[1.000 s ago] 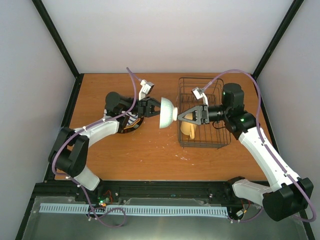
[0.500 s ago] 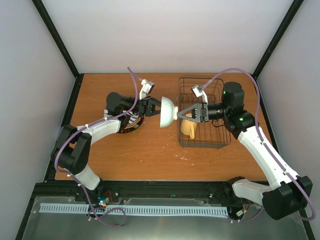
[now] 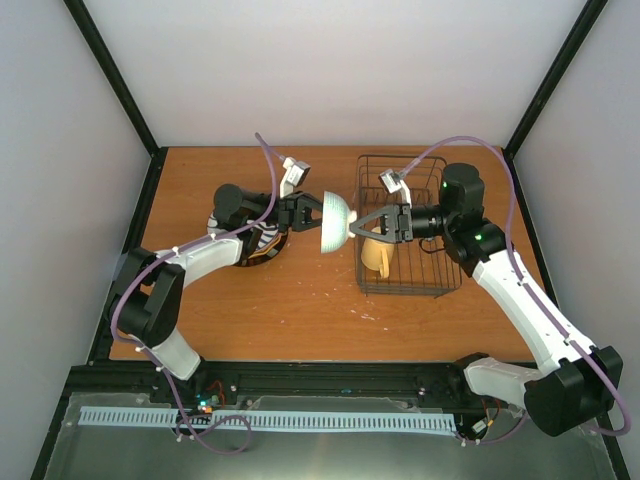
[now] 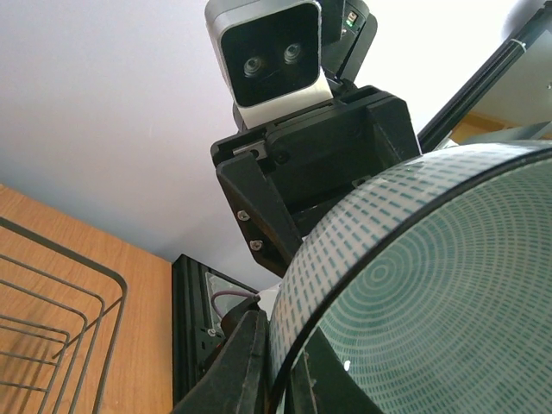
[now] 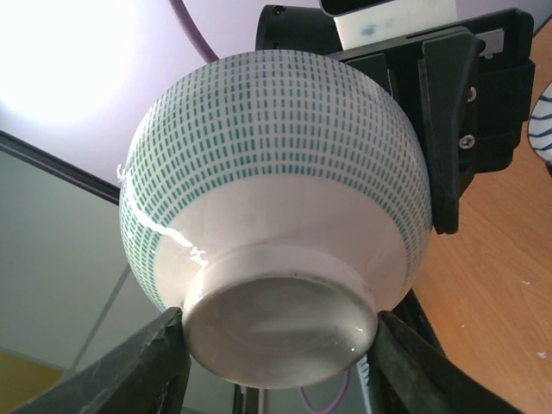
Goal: Load the mixed dishes into the dish rack
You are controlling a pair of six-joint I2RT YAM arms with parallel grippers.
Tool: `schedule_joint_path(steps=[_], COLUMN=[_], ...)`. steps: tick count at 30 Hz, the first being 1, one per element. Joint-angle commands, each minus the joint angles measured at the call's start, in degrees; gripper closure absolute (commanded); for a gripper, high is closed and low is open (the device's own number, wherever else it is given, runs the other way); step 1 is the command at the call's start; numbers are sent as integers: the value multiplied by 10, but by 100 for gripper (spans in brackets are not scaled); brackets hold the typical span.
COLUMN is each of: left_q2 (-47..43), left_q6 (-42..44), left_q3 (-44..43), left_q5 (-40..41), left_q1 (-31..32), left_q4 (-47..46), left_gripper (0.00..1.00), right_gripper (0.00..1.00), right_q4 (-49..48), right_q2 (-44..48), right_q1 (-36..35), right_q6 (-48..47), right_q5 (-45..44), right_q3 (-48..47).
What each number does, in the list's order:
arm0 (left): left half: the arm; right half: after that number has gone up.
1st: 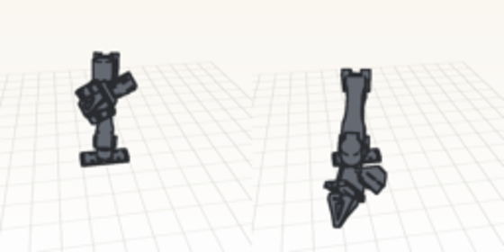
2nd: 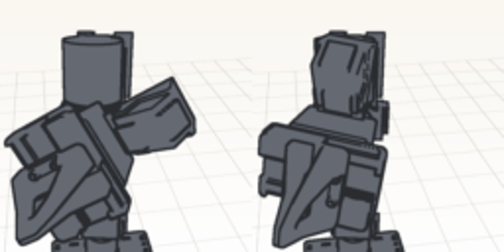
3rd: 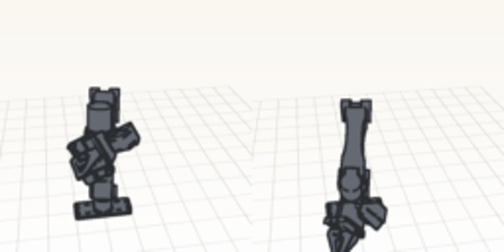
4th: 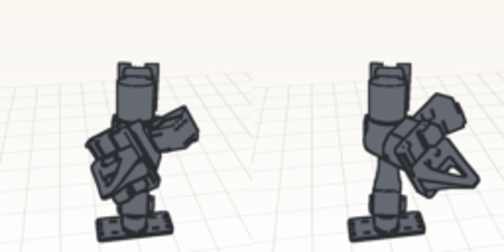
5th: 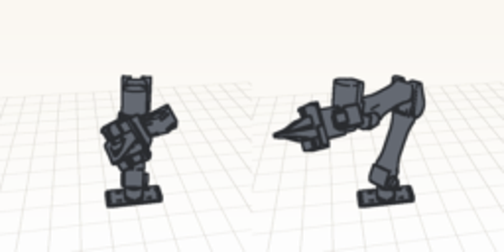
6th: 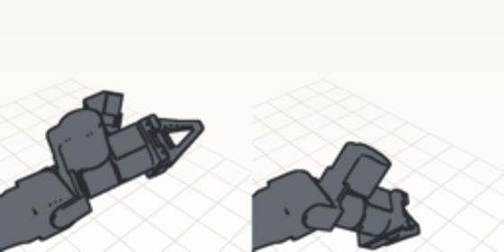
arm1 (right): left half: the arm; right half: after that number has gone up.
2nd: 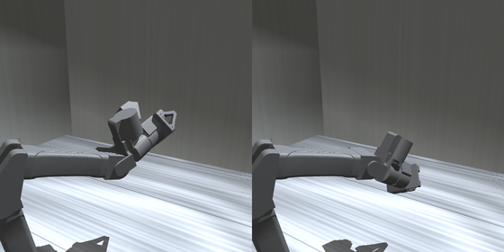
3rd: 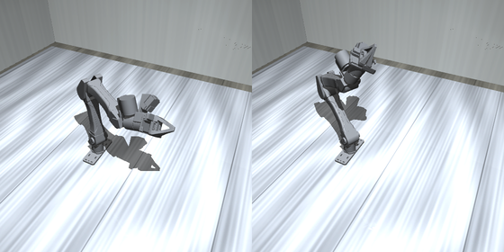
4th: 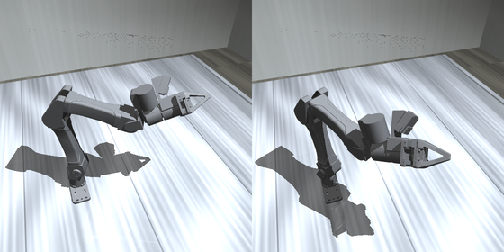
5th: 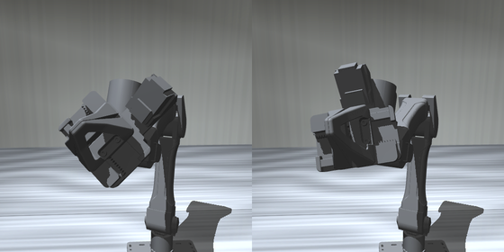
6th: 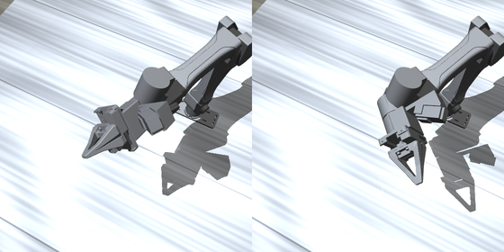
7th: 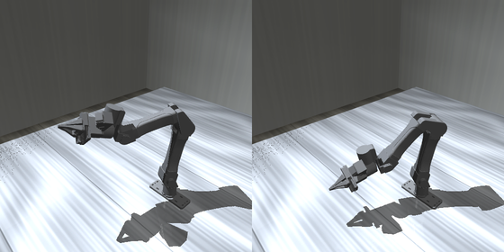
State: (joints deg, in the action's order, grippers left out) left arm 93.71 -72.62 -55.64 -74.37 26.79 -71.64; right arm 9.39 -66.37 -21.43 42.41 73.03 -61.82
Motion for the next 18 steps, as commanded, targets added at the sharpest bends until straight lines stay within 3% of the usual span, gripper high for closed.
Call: schedule_joint_path(steps=[1, 7, 12, 18], left_q2=[5, 7, 8, 3], left_q6=[-3, -2, 2, 33], left_q3=[-28, -29, -26, -25], left_q5=[19, 19, 19, 24], left_q1=[3, 6, 7, 7], left_q4=[-24, -23, -19, 26], left_gripper=[99, 99, 99, 94], right_gripper=[48, 67, 95, 97], right_q4=[-24, -37, -52, -47], right_q2=[-1, -3, -3, 4], right_q1=[-6, -7, -7, -6], right_q6=[8, 13, 19, 12], right_q5=[4, -4, -12, -33], right_q3=[-8, -8, -7, -6])
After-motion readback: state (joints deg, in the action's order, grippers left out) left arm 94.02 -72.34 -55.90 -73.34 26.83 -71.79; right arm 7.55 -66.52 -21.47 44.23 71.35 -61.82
